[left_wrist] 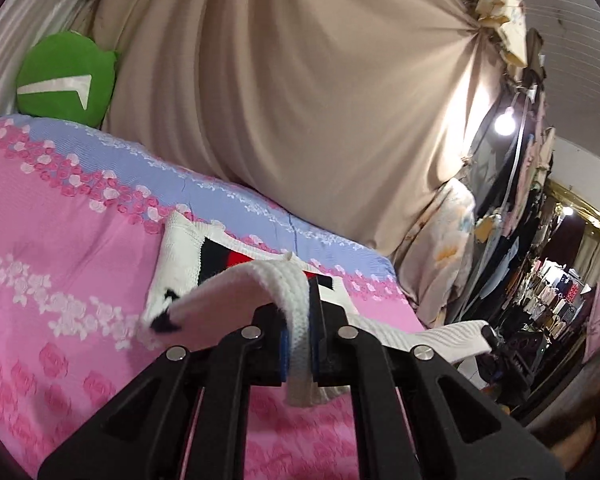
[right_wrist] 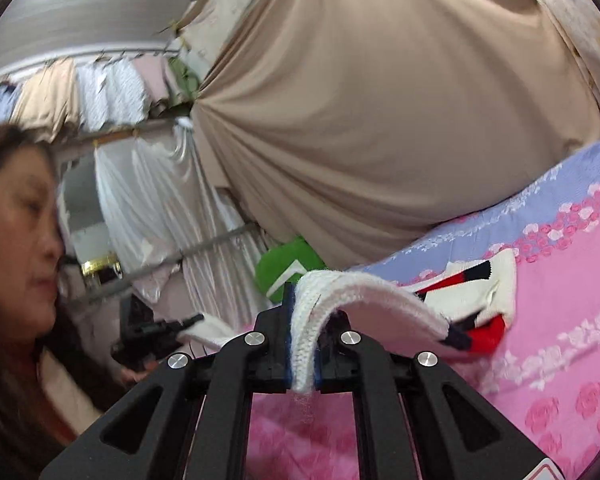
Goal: Fold small clothes
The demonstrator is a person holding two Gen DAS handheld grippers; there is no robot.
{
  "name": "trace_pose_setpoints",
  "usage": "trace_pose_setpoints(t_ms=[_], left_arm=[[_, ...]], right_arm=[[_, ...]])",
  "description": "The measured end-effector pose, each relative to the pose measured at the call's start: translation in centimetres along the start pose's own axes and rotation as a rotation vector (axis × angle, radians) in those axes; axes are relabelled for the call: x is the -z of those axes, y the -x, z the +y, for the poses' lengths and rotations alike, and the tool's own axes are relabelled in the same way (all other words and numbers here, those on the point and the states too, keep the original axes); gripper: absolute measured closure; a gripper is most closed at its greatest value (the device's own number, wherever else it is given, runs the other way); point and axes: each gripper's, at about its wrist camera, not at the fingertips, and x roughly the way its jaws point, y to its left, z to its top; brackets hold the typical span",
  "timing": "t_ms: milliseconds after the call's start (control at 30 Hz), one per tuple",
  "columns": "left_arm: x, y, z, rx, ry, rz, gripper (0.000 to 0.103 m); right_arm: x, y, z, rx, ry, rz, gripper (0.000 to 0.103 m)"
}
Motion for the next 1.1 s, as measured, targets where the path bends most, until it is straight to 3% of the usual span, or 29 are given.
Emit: trace_pose_setpoints(t_ms=[100, 200, 367, 633, 733, 833, 867, 900, 933, 967, 1000, 1100], left_arm=[[-2.5, -6.2, 1.7, -0.084, 0.008, 0.058, 0.096], [-5.0, -13.9, 4.2, -0.221, 0.005, 0.094, 0.096], [-7.3, -23.6, 9.5, -0.341, 0.083, 0.182, 0.096], [-6.3, -32.0, 14.5, -0.470, 0.105, 0.307, 0.096], [-5.8, -32.3, 15.1, -0.484, 0.107, 0.311, 0.094], [-6.2, -31.5, 14.7, -0.433, 0.118, 0.293, 0.087], [-6.5, -30.5, 14.4, -0.406, 0.131, 0.269, 0.078], [-6.8, -29.0, 13.9, -0.394, 0.139, 0.237, 0.062], [-7.2, -27.6, 13.3, -0.395, 0.135, 0.198, 0.052], [-7.4, -25.4, 12.6, -0.394, 0.117, 0.142, 0.034], [-7.4, -23.2, 11.7, -0.391, 0.084, 0.103, 0.024], [-5.7, -19.0, 10.1, -0.420, -0.015, 0.118, 0.017]], right_arm=[[-2.0, -5.1, -4.9, 0.090, -0.104, 0.037, 0.096], [-3.7, -10.9, -10.6, 0.179, -0.200, 0.103, 0.096], [-5.4, -19.1, -18.2, 0.303, -0.303, 0.193, 0.096], [-4.0, -26.7, -26.7, 0.532, -0.405, 0.336, 0.096], [-3.8, -27.3, -27.0, 0.524, -0.414, 0.361, 0.092], [-5.4, -24.8, -24.8, 0.432, -0.378, 0.247, 0.085], [-6.0, -23.3, -23.8, 0.418, -0.356, 0.200, 0.076], [-6.6, -21.5, -22.3, 0.414, -0.319, 0.144, 0.069], [-7.0, -19.3, -20.5, 0.407, -0.266, 0.087, 0.055], [-7.1, -17.8, -19.0, 0.401, -0.230, 0.067, 0.048], [-6.8, -16.3, -17.7, 0.404, -0.190, 0.069, 0.048], [-3.7, -13.0, -14.7, 0.494, -0.095, 0.179, 0.047]])
